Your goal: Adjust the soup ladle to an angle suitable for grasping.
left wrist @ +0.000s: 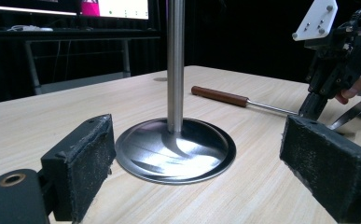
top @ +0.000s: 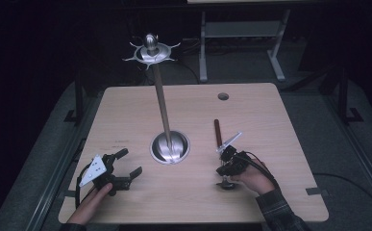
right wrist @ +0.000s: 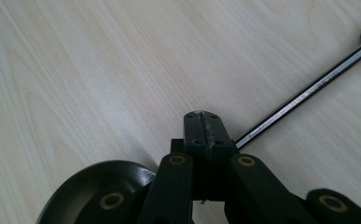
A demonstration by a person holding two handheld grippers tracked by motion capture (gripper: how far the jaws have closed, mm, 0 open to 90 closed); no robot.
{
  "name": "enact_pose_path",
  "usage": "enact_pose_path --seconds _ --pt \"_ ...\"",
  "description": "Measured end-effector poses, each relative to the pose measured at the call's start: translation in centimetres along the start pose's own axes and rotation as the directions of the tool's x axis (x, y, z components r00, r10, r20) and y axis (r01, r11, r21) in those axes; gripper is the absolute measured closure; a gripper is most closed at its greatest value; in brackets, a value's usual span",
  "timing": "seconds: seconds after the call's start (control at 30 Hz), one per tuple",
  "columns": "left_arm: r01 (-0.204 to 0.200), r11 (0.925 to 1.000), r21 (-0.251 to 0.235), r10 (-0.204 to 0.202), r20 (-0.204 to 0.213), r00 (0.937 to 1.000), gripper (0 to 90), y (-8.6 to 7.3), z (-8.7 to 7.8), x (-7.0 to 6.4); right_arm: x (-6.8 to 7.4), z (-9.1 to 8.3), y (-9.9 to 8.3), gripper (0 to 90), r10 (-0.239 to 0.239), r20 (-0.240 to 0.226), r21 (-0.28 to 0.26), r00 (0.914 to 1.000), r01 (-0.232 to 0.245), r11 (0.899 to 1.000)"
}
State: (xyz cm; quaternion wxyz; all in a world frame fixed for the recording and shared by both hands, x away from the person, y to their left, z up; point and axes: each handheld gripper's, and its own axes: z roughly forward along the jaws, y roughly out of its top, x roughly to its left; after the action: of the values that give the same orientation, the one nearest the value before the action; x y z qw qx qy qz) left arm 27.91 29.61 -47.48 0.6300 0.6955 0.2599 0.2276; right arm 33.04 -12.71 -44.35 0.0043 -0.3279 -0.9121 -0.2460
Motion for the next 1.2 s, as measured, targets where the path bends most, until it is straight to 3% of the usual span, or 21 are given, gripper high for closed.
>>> enact_pose_path --seconds 0.27,0.73,1.2 --pt "-0.004 1.0 0.001 0.004 0.0 1.0 9.7 0.0 0.0 0.0 -0.2 -0.3 -0.4 89.8 0.015 -0.011 0.021 0.9998 -0.015 1.0" --pt "0.003 1.0 -0.002 -0.003 -0.001 1.0 9.7 0.0 0.0 0.0 -0.1 0.3 -0.1 89.8 0.011 0.033 0.036 0.9994 -0.012 0.999" --pt "-0.002 1.0 -0.001 0.002 0.001 1.0 9.7 0.0 0.0 0.0 -2.7 -1.1 -2.0 89.8 0.09 0.07 0.04 0.9935 -0.093 0.995"
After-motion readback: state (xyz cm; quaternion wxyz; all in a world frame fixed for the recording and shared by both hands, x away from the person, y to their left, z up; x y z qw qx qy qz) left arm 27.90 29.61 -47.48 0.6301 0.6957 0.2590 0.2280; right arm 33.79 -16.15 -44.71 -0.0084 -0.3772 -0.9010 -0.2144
